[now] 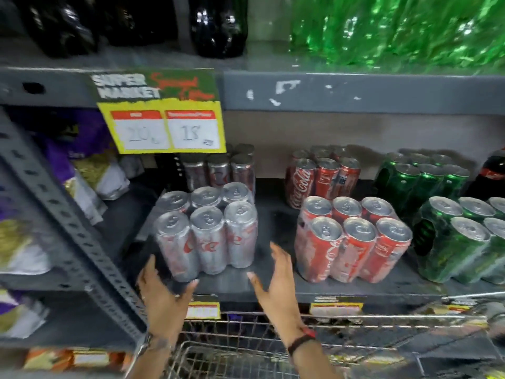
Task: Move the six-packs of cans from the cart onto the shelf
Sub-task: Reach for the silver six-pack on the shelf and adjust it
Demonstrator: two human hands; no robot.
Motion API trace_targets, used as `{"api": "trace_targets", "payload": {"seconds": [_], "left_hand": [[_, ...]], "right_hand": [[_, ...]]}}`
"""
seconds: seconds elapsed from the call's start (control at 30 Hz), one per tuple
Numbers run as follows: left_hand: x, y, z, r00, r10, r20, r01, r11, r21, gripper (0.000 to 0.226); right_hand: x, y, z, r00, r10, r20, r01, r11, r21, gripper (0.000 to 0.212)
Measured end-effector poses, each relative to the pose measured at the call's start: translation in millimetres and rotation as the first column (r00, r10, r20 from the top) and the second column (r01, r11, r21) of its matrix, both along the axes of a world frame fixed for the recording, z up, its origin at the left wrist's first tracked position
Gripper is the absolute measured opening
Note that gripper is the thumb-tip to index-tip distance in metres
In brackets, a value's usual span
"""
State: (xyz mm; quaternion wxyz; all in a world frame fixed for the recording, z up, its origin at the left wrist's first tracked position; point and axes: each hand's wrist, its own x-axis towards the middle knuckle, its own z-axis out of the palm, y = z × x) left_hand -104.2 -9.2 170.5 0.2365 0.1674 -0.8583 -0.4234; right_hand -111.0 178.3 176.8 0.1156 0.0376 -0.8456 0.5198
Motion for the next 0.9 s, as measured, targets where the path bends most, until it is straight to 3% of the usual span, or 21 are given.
{"api": "trace_targets", "payload": {"seconds": [0.07,0.13,0.23,0.47,0.63,0.9], "left_hand": [[-10.7,-13.4,1.3,0.985,-0.14,0.101,0.135,0.989,0.054,0.088],[-19.7,-22.1,0.6,0.958,-0.236,0.165,0.224,0.971,0.087,0.073],[-29.5,-31.8,-1.1,0.943,-0.255,0.211,0.248,0.967,0.061,0.057],[-33.3,-43.7,-6.6,0.925,-0.32,0.206,0.323,0.946,0.017,0.057],[-31.0,-46.4,-7.7,0.886,-0.415,0.207,0.405,0.91,0.09,0.061],[-31.8,-45.5,-6.9,0.896,-0.385,0.219,0.379,0.923,0.073,0.057]], "right_hand": [[-22.2,-10.8,-1.6,0.986,0.096,0.138,-0.092,0.995,-0.032,0.088],[-39.0,-17.9,-4.1,0.968,0.174,0.181,-0.164,0.984,-0.069,0.094],[-49.9,-26.8,-9.7,0.976,0.122,0.179,-0.101,0.987,-0.124,0.079],[-38.1,-28.5,-24.0,0.991,-0.016,0.134,0.032,0.993,-0.115,0.055],[-31.8,-22.7,-27.6,0.986,-0.033,0.165,0.043,0.997,-0.06,0.061],[-30.3,-26.4,-25.2,0.983,-0.073,0.167,0.073,0.997,0.01,0.064]]}}
